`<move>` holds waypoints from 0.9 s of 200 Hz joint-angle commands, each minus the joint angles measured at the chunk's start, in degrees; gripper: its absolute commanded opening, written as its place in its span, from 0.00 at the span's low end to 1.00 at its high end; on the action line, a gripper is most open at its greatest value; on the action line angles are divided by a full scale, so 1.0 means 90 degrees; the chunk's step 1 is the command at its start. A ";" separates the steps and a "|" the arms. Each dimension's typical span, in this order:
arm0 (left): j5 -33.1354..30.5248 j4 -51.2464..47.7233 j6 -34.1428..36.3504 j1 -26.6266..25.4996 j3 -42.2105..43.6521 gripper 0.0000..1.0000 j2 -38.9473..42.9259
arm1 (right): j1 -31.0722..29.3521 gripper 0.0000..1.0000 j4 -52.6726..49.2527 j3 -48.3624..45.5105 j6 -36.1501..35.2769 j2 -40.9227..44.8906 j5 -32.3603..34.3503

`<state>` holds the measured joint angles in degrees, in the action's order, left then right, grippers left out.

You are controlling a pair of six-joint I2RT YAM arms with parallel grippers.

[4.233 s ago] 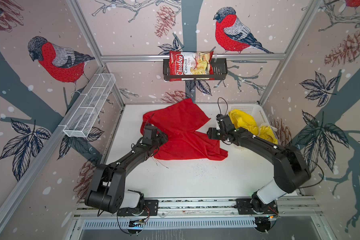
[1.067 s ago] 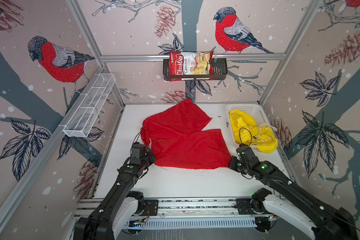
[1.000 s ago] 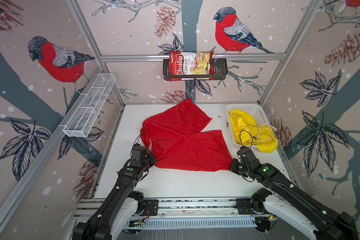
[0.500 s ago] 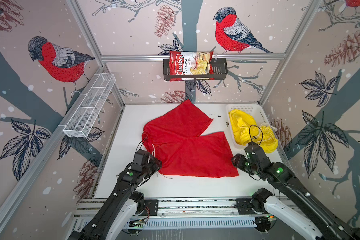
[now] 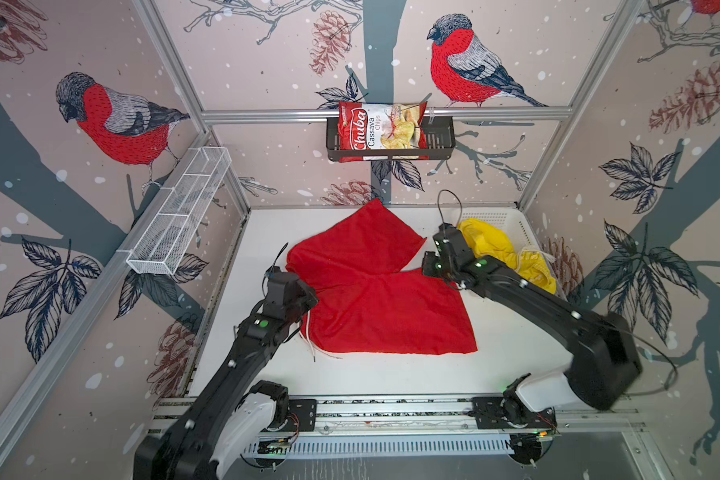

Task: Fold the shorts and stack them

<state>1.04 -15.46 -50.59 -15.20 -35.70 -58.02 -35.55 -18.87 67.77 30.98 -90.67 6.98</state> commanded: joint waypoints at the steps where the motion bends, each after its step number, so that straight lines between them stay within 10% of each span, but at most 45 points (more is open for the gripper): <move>1: -0.0162 0.1030 -0.0002 0.0035 -0.0474 0.17 -0.1078 | 0.0081 0.13 0.0685 0.0789 -0.0612 -0.1194 -0.0224; 55: -0.0028 0.2824 0.0075 0.0902 -0.1006 0.28 -0.3011 | 0.0384 0.10 0.0636 0.3111 -0.1034 -0.3962 -0.0535; 97: 0.0563 0.2697 0.0082 0.1524 -0.1902 0.12 -0.4626 | 0.0702 0.10 0.0641 0.4020 -0.0941 -0.5056 -0.0551; 180: 0.1672 0.4036 0.0189 0.2279 -0.1367 0.11 -0.5421 | 0.1049 0.04 0.1633 0.1189 0.0495 -0.3940 0.0473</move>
<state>11.99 16.21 -50.57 4.86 -47.64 -104.47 -26.50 0.80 85.95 28.84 -128.75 6.15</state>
